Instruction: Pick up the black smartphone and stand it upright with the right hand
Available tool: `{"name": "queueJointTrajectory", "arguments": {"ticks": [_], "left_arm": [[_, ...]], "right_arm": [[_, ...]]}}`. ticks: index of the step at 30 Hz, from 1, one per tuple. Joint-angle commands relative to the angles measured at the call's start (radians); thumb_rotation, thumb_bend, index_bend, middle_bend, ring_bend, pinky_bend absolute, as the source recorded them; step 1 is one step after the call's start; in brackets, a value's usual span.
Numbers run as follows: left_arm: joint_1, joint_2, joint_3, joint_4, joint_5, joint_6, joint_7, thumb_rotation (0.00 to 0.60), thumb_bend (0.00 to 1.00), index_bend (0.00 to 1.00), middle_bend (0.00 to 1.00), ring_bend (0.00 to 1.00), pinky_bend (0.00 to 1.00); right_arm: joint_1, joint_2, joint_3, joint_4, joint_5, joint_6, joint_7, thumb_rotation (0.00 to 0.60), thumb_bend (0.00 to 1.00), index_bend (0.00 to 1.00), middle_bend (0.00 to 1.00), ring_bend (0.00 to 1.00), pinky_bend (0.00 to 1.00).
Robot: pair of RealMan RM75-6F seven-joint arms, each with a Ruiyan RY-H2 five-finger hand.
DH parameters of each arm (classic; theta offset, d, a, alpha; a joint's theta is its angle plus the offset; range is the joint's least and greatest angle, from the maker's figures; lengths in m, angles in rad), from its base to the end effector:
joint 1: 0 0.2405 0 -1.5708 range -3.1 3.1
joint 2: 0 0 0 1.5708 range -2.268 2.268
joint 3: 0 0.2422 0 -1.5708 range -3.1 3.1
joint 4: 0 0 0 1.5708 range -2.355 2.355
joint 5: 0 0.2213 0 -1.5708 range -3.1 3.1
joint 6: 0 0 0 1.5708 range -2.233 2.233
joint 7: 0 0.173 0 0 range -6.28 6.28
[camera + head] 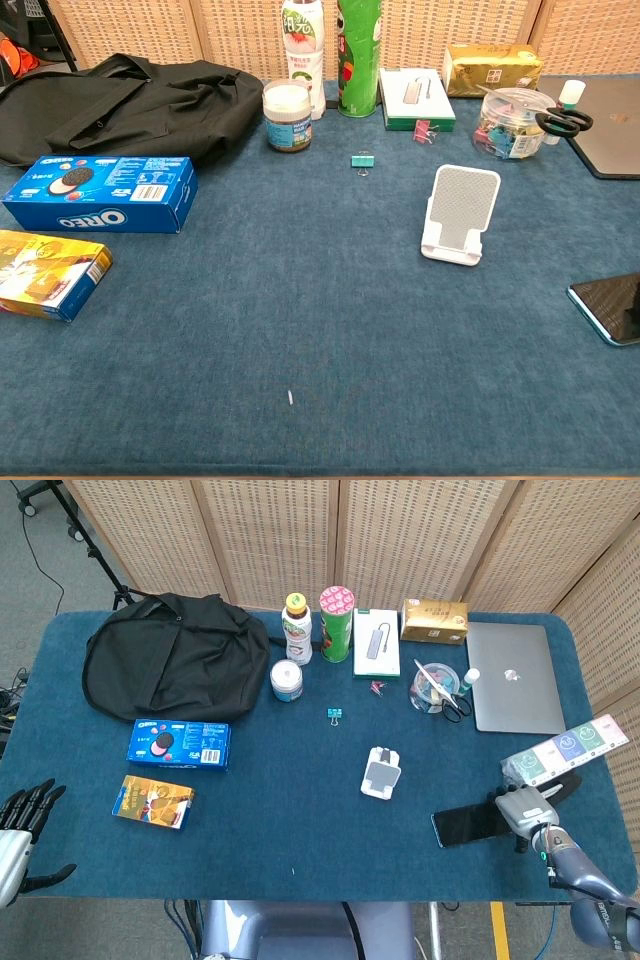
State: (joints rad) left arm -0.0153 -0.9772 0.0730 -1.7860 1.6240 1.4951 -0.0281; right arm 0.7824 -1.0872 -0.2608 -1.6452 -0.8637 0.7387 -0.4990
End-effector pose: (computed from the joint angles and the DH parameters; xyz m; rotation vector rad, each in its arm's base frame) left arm -0.2831 0.1596 0.1449 -1.4785 -1.0374 -0.8867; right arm -0.3074 -0.2976 0.0532 2.0005 -0.9441 0.0343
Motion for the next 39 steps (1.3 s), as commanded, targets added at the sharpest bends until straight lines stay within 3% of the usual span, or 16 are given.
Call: {"name": "queueJointTrajectory", "arguments": {"ticks": [1, 7, 11, 18, 31, 39], "left_arm": [[0.000, 0.000, 0.001, 0.000, 0.001, -0.001, 0.001, 0.600, 0.00, 0.00, 0.00, 0.00, 0.00], [0.002, -0.001, 0.002, 0.001, 0.006, 0.003, 0.002, 0.600, 0.00, 0.00, 0.00, 0.00, 0.00], [0.002, 0.000, 0.002, 0.002, 0.007, 0.006, 0.000, 0.600, 0.00, 0.00, 0.00, 0.00, 0.00], [0.002, 0.002, 0.001, 0.002, 0.004, 0.005, -0.005, 0.600, 0.00, 0.00, 0.00, 0.00, 0.00], [0.001, -0.001, 0.002, 0.001, 0.004, 0.002, 0.003, 0.600, 0.00, 0.00, 0.00, 0.00, 0.00], [0.002, -0.001, 0.002, 0.001, 0.004, 0.004, 0.003, 0.600, 0.00, 0.00, 0.00, 0.00, 0.00]], "right_arm": [[-0.070, 0.003, 0.024, 0.004, -0.216, 0.075, 0.102, 0.600, 0.10, 0.31, 0.09, 0.07, 0.21], [-0.126, -0.032, 0.024, 0.072, -0.429, 0.128, 0.213, 0.600, 0.05, 0.24, 0.05, 0.04, 0.20], [-0.143, -0.055, 0.031, 0.109, -0.492, 0.140, 0.245, 0.600, 0.05, 0.19, 0.04, 0.04, 0.19], [-0.181, -0.089, 0.056, 0.152, -0.526, 0.179, 0.264, 0.600, 0.00, 0.19, 0.02, 0.02, 0.19], [-0.241, -0.096, 0.066, 0.152, -0.569, 0.204, 0.293, 0.600, 0.00, 0.19, 0.02, 0.02, 0.19], [-0.283, -0.163, 0.070, 0.256, -0.638, 0.251, 0.366, 0.600, 0.00, 0.19, 0.04, 0.03, 0.19]]}}
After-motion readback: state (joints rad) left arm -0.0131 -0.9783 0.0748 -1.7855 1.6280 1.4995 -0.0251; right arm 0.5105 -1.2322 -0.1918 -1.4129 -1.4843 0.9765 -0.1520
